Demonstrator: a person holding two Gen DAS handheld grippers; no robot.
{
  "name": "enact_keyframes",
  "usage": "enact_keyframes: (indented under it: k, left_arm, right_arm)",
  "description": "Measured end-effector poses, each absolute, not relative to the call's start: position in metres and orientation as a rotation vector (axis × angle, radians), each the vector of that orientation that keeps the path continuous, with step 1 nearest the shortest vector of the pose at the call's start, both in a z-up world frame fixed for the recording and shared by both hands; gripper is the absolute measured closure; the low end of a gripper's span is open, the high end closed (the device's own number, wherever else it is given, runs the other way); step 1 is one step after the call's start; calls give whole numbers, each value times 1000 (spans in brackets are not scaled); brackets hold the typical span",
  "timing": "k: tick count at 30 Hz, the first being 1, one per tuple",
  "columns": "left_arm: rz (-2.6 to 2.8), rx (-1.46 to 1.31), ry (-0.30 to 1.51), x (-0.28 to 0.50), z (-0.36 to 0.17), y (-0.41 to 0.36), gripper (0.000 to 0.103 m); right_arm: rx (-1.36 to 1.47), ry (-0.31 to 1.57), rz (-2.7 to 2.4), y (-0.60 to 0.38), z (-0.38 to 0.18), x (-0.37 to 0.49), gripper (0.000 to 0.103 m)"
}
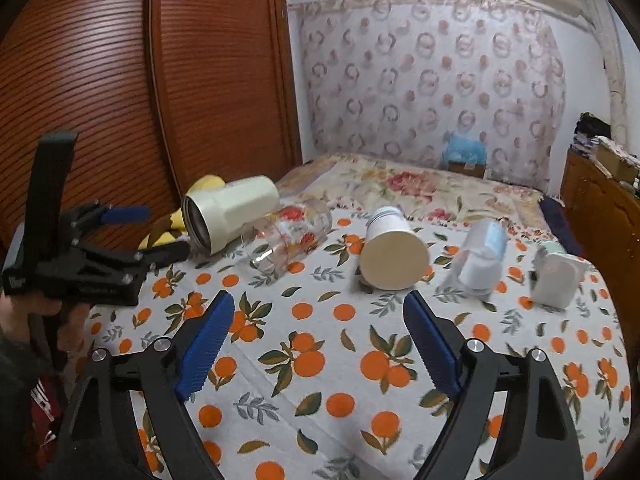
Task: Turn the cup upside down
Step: 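Move the left tool to the cream cup and close around its body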
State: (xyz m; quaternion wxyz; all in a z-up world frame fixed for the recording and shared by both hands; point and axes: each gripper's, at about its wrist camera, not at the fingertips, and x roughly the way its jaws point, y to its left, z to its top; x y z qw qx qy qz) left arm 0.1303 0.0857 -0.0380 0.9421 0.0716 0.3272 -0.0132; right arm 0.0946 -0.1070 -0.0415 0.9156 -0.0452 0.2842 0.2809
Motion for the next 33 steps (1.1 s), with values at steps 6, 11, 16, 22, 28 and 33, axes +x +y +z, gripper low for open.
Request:
enact_keyframes:
  k: [6,11,16,22,28,33]
  left_arm:
    - [-26,208,729,166,-32,101,9]
    - [-4,249,794,203,-29,111,15]
    - [23,279,892,242,-36,115,15]
    - [66,300,1006,279,-41,119,15]
    - [90,302,1127,302,-54,123,15]
    - [89,268,1215,313,-67,122,26]
  right_arm:
    - [-94,644,597,-94,-52,112,15]
    - [-109,669,600,-86,-61,116,15]
    - [-138,681,597,-80,-69,117,15]
    - [-150,684,599,-80,-74,117,15]
    - [-129,687,600,-88,-76,116,15]
    - [-124,689,598,-93,-77,115,15]
